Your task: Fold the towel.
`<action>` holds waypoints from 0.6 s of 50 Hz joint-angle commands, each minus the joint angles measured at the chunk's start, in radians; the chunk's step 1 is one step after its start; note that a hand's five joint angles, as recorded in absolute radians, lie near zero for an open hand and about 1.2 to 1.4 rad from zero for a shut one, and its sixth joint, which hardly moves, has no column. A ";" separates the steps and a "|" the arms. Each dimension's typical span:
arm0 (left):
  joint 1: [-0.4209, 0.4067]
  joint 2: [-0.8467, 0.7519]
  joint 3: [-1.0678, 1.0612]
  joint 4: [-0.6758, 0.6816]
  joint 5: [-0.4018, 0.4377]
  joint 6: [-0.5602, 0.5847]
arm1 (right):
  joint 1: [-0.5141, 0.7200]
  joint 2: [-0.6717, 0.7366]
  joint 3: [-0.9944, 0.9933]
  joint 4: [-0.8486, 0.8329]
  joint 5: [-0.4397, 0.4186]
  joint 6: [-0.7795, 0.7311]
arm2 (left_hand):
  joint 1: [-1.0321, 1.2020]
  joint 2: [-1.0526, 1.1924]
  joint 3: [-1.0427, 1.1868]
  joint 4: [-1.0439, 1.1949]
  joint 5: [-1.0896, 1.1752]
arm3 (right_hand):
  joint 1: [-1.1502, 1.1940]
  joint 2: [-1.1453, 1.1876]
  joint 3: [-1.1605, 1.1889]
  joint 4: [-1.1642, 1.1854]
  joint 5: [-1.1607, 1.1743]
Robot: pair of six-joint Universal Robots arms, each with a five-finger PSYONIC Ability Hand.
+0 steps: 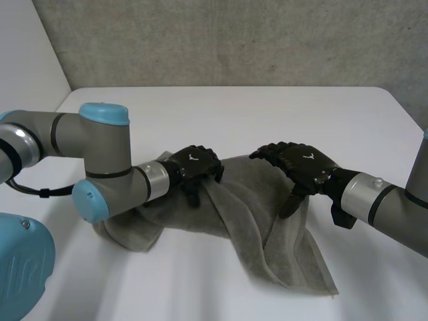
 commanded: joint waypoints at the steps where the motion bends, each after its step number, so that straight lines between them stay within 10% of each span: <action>1: 0.012 0.039 -0.046 -0.040 -0.020 0.092 | 0.003 0.000 0.001 0.001 0.002 0.001 | 0.029 0.028 -0.044 -0.052 0.026 | -0.059 -0.078 -0.006 -0.006 -0.059; 30: 0.020 0.378 -0.495 -0.040 -0.092 0.203 | 0.049 -0.083 0.187 0.078 0.002 0.160 | -0.012 -0.013 -0.044 -0.052 -0.015 | -0.059 -0.078 -0.006 -0.006 -0.059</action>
